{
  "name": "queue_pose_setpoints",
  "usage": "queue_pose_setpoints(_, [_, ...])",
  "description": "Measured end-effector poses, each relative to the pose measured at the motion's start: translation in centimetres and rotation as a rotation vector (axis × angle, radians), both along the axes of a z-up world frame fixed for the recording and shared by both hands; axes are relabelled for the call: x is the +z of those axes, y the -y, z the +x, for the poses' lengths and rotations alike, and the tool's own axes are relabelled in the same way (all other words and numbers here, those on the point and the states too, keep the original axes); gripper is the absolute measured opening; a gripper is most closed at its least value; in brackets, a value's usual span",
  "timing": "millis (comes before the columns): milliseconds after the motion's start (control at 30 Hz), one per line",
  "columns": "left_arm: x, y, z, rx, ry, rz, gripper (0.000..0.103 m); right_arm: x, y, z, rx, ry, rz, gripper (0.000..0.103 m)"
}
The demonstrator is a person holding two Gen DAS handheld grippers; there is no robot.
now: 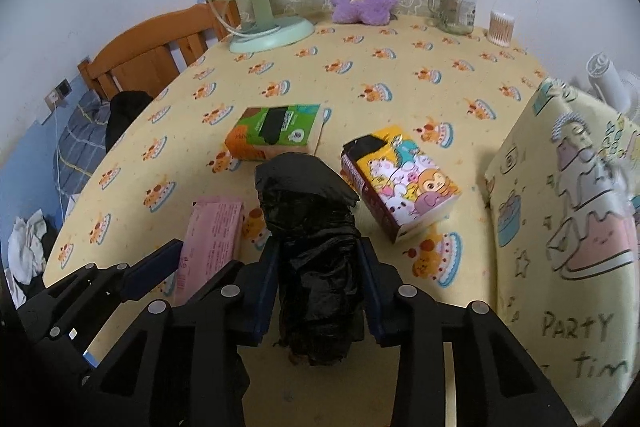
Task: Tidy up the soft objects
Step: 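Lift and carry the black bag and pink packet in both grippers to the gift box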
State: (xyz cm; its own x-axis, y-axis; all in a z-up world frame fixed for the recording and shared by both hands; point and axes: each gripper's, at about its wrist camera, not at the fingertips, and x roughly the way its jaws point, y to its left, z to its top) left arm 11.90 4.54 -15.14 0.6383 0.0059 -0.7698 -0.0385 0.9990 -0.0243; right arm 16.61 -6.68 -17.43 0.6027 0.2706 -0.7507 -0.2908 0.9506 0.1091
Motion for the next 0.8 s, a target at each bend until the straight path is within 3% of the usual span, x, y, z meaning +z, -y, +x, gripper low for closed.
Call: queue_pose_setpoints(800, [7.0, 0.2, -2.2, 0.003, 0.161, 0.019, 0.041, 7.4, 0.6, -2.9, -0.018, 0.168, 0.004, 0.04])
